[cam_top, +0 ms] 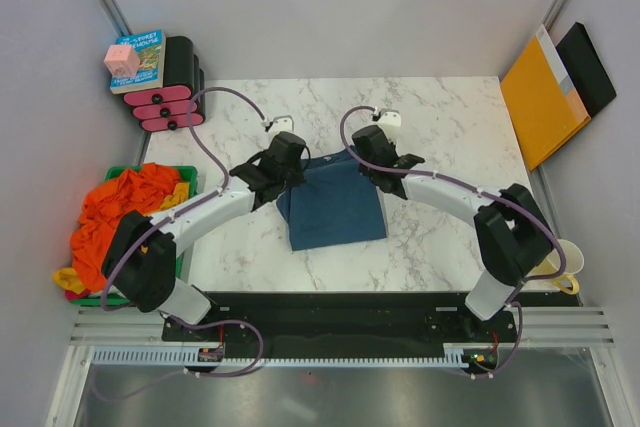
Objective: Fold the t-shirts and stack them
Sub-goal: Smooth out wrinkles on the folded tshirt
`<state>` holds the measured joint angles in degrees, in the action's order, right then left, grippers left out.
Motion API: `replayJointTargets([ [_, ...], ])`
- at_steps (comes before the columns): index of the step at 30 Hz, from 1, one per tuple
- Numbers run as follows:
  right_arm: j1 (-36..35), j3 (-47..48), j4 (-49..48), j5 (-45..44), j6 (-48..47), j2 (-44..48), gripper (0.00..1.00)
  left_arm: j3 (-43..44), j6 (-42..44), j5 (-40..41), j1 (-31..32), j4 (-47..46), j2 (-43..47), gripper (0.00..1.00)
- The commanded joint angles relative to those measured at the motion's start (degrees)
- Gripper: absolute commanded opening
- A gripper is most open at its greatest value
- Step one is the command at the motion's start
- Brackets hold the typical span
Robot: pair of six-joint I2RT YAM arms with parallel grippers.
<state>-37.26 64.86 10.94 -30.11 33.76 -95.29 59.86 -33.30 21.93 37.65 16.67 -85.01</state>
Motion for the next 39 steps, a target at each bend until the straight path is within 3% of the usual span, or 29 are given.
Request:
replayJointTargets([
  [1,2.97,4.91,-2.50,-1.27,-1.50,-5.60,0.00,2.19,2.62,0.83,-3.36,-3.83,-3.75,0.02],
  [7,5.09,11.86,-2.59,0.22,-2.38,-15.88,0.00,4.04,2.89,-0.49,-6.70,-5.15,-10.17,0.02],
  [12,5.35,16.08,-2.06,0.76,-3.26,-19.15,0.00,6.41,3.24,-1.28,-8.29,-5.50,-13.60,0.02],
  [14,5.35,16.17,-2.15,0.23,-3.35,-18.10,0.04,7.03,4.12,-1.02,-8.47,-5.59,-13.95,0.27],
  [15,5.26,15.74,-2.50,0.40,-3.26,-16.18,0.16,7.29,4.38,-0.93,-8.47,-5.68,-13.60,0.39],
  [16,5.35,15.39,-2.76,0.84,-3.17,-15.03,0.20,7.29,4.99,-0.75,-8.47,-6.11,-12.03,0.70],
  [18,5.26,14.07,-2.94,1.89,-3.00,-11.52,0.32,6.16,5.70,-0.84,-8.47,-8.04,-9.83,0.99],
  [22,4.12,10.82,-4.08,6.02,-2.39,-7.46,0.36,5.19,4.91,-3.38,-8.47,-8.75,-5.78,1.00],
  [23,3.95,9.60,-4.17,8.64,-1.86,-7.20,0.31,4.92,4.48,-6.17,-8.38,-9.02,-5.69,0.99],
  [24,4.03,8.97,-4.17,9.36,-1.33,-7.54,0.22,4.57,3.08,-7.59,-8.38,-9.19,-5.86,0.93],
  [26,3.95,7.92,-4.52,10.85,-0.19,-8.51,0.00,3.35,1.93,-12.41,-8.38,-11.29,-7.44,0.73],
  [27,4.03,7.74,-4.61,13.12,0.16,-10.08,0.00,3.16,0.88,-14.01,-8.38,-11.74,-8.41,0.49],
  [30,3.59,6.95,-5.22,15.34,0.87,-12.55,0.00,2.81,-1.06,-18.85,-8.38,-12.18,-12.10,0.02],
  [39,3.59,5.28,-4.44,13.24,3.15,-17.48,0.00,4.13,0.07,-22.11,-8.47,-9.91,-20.71,0.02],
])
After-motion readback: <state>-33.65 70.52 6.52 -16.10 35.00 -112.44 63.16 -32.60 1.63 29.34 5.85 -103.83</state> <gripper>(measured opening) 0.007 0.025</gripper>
